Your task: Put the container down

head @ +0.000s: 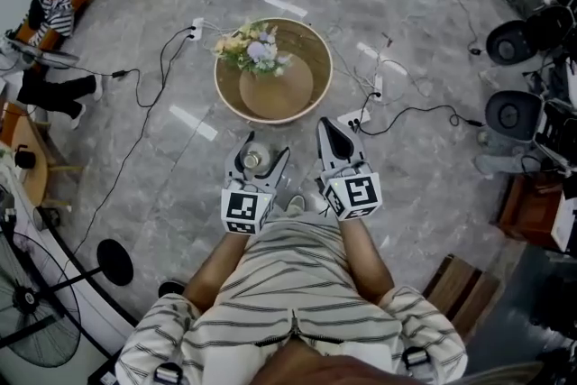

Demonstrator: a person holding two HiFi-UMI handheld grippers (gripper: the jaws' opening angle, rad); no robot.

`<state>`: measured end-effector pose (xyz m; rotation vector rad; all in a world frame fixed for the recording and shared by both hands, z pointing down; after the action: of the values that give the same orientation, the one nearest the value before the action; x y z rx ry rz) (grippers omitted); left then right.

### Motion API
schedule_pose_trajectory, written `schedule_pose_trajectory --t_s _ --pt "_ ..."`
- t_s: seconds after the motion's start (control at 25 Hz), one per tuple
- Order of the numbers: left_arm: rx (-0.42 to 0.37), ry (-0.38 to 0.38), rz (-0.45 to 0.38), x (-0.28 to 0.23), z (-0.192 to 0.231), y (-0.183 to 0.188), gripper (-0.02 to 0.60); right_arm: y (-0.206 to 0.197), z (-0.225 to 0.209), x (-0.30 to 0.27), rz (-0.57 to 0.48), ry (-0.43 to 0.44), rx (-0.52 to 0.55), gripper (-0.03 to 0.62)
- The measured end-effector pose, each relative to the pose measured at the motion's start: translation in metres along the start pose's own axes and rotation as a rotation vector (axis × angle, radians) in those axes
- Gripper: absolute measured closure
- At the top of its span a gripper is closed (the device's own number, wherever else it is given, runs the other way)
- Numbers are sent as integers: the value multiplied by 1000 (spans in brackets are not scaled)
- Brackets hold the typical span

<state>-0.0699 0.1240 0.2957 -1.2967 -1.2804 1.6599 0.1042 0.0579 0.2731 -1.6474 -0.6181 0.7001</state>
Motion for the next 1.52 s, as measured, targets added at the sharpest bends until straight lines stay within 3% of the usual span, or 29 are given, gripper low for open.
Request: schedule_pose_trajectory --t_s 0.4,0.76,1.12,1.52 --pt "7 -9 46 -32 15 -18 253 -29 -24 -21 65 -28 -44 586" --pt "29 -31 84 -74 58 -49 253 -62 -27 -75 114 -31 -68 586" --pt "47 -46 108 -134 98 -100 253 -118 -40 -132 175 -29 -81 586" --pt "121 -32 179 -189 114 -175 253 -199 -65 -157 276 -79 -128 586"
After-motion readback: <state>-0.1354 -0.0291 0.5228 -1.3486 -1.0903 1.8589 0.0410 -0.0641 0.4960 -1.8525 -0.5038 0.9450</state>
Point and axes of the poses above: the fingertips, and each gripper's own axes: x backward along the fingers, z to its left, y out of its top, the point moved 8 cm from there along x, backward along the fingers, and after that the axes turned 4 degrees about z, right-handed, at the moved point
